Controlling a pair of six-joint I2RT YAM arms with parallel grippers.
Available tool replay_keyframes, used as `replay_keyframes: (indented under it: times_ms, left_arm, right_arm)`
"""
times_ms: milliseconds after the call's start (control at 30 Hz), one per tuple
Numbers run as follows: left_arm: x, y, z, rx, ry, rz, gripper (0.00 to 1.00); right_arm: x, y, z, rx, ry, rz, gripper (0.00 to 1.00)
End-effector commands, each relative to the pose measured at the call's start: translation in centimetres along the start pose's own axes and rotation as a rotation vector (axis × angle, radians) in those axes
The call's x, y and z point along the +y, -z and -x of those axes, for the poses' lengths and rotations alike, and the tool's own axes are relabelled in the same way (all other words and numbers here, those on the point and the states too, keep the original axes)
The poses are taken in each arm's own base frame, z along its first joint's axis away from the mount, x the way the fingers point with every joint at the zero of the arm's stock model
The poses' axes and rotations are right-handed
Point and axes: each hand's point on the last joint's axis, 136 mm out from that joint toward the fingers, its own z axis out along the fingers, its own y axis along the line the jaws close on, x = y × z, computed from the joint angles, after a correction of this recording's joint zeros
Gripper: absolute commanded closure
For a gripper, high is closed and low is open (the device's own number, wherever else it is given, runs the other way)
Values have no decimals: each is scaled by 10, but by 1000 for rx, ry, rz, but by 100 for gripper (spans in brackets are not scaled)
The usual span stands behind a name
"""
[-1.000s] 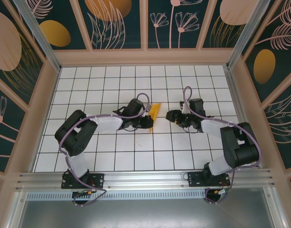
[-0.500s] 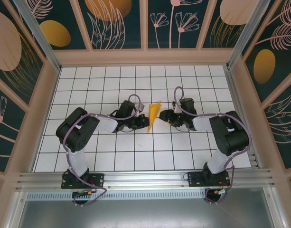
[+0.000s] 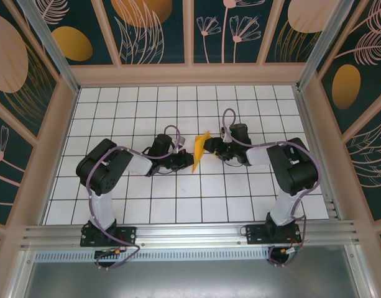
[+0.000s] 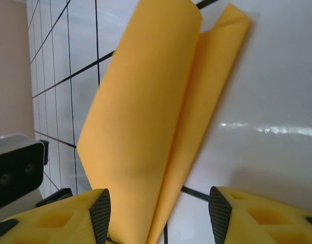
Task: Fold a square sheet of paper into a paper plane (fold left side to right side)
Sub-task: Fold the wing for the fifth time at the center of the table.
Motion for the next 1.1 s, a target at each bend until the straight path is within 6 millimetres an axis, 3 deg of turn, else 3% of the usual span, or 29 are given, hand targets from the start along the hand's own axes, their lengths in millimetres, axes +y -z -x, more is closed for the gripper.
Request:
replay_keyframes:
  times_ms: [0,333,500,733,1067]
  left_arm:
    - [2,0,1,-3,21,-27,97]
    - [4,-1,2,-8,41,-35,97]
    - [4,-1,4,-15,41,-34,95]
    - [0,-1,6,-20,32,-43,83]
    - [-11,7,14,-44,-4,-34,63]
  right_arm:
    - [-4,-11,6,-14,-5,-38,44]
    - [-12,-25,0,19,-37,-111,48]
    - [-30,-29,-8,50,-93,-210,52]
    - [-48,-32,-16,90,-133,-300,53]
    - [-56,-36,-20,111,-149,-329,54]
